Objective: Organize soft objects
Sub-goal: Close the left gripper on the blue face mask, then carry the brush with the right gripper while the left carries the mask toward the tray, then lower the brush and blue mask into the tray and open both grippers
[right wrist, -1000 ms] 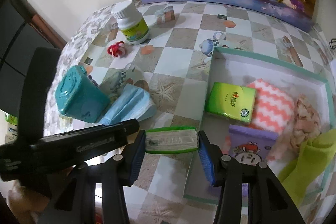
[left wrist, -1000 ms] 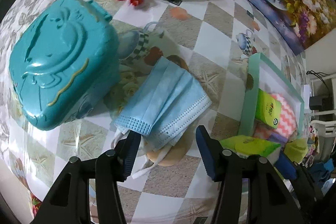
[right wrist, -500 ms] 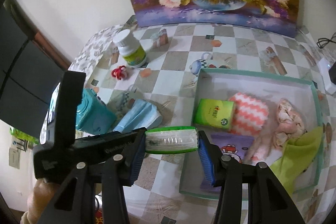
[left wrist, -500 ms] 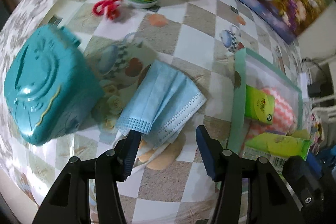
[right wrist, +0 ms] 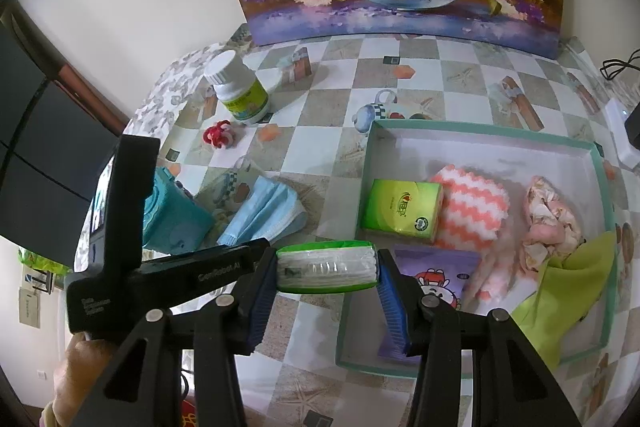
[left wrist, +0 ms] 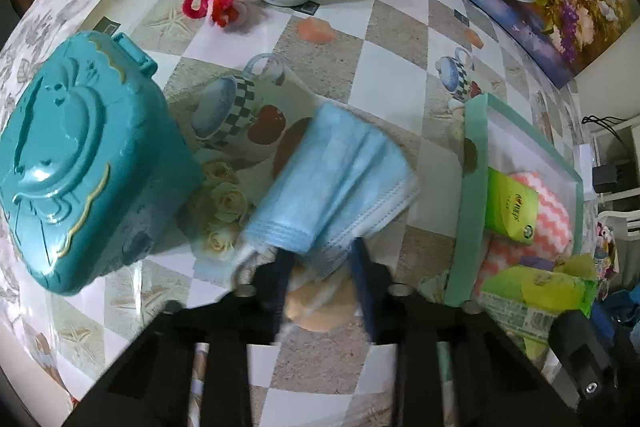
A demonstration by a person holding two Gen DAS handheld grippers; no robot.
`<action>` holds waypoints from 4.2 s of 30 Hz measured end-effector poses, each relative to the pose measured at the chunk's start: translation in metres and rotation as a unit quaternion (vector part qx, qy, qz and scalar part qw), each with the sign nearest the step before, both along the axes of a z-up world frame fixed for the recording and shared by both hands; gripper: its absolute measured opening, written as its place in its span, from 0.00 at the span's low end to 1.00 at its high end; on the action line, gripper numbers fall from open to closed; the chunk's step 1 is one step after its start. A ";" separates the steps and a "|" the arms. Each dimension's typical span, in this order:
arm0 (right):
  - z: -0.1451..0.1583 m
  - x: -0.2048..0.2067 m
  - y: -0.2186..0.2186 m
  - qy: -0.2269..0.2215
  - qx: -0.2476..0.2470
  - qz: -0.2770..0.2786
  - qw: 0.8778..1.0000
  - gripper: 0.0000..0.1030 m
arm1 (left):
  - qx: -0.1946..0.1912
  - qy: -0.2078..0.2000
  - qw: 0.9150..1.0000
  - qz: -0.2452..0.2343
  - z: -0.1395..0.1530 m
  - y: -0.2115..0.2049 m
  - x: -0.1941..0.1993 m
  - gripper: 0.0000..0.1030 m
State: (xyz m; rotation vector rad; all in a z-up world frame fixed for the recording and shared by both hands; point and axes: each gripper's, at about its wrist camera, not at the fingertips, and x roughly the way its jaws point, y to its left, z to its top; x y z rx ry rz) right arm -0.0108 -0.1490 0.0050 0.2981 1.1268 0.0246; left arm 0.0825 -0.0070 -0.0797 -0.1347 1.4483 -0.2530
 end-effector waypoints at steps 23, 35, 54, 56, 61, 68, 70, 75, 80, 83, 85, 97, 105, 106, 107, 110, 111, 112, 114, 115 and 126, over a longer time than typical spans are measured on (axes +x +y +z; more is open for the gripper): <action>0.002 0.000 -0.004 -0.003 0.007 -0.006 1.000 0.49 | -0.039 -0.059 0.997 0.030 0.036 0.031 -0.007 0.02; 0.009 -0.001 -0.005 -0.015 0.008 -0.010 1.000 0.49 | -0.075 -0.115 0.990 0.029 0.070 0.029 -0.009 0.02; 0.030 -0.009 -0.014 -0.049 0.013 -0.022 0.998 0.49 | -0.137 -0.184 0.973 0.016 0.114 0.026 -0.020 0.02; 0.036 -0.011 -0.018 -0.057 0.014 -0.028 0.998 0.49 | -0.149 -0.196 0.969 0.007 0.123 0.022 -0.024 0.02; 0.051 -0.021 -0.037 -0.079 0.011 -0.055 0.995 0.49 | -0.164 -0.228 0.960 -0.024 0.144 0.006 -0.038 0.02; 0.059 -0.037 -0.082 -0.085 -0.018 -0.126 0.988 0.49 | -0.179 -0.224 0.954 -0.094 0.152 -0.036 -0.060 0.02; 0.056 -0.041 -0.099 -0.079 -0.016 -0.150 0.985 0.49 | -0.180 -0.218 0.952 -0.113 0.152 -0.049 -0.065 0.02; 0.046 -0.054 -0.136 -0.064 -0.019 -0.202 0.977 0.49 | -0.175 -0.210 0.946 -0.172 0.151 -0.094 -0.085 0.02; 0.038 -0.064 -0.159 -0.052 -0.020 -0.236 0.970 0.49 | -0.182 -0.210 0.935 -0.221 0.143 -0.131 -0.105 0.02; 0.030 -0.064 -0.165 -0.040 -0.021 -0.243 0.969 0.49 | -0.166 -0.193 0.939 -0.233 0.126 -0.143 -0.106 0.02; 0.025 -0.064 -0.166 -0.035 -0.020 -0.244 0.969 0.49 | -0.136 -0.175 0.946 -0.236 0.108 -0.148 -0.103 0.02; -0.017 -0.043 -0.146 0.035 -0.037 -0.199 0.979 0.49 | -0.006 -0.119 0.963 -0.240 0.054 -0.152 -0.098 0.02; -0.032 -0.038 -0.140 0.061 -0.049 -0.185 0.980 0.50 | 0.005 -0.106 0.966 -0.234 0.046 -0.151 -0.096 0.02; -0.032 -0.038 -0.140 0.061 -0.051 -0.184 0.980 0.50 | 0.002 -0.104 0.967 -0.232 0.046 -0.150 -0.095 0.03; -0.032 -0.037 -0.139 0.062 -0.052 -0.183 0.980 0.50 | 0.001 -0.102 0.968 -0.230 0.046 -0.150 -0.094 0.03; -0.033 -0.036 -0.138 0.064 -0.057 -0.183 0.979 0.50 | -0.005 -0.097 0.970 -0.224 0.048 -0.148 -0.092 0.13; -0.033 -0.036 -0.138 0.065 -0.058 -0.183 0.979 0.50 | -0.008 -0.096 0.970 -0.222 0.049 -0.147 -0.092 0.22; -0.032 -0.036 -0.138 0.065 -0.058 -0.183 0.979 0.51 | -0.012 -0.096 0.971 -0.218 0.051 -0.146 -0.091 0.33; -0.033 -0.036 -0.138 0.067 -0.059 -0.184 0.979 0.52 | -0.019 -0.098 0.973 -0.210 0.055 -0.143 -0.090 0.41; -0.033 -0.036 -0.138 0.068 -0.058 -0.185 0.979 0.52 | -0.021 -0.099 0.973 -0.207 0.057 -0.142 -0.089 0.42; -0.021 -0.038 -0.136 0.051 -0.058 -0.193 0.978 0.60 | -0.038 -0.119 0.976 -0.178 0.074 -0.127 -0.080 0.55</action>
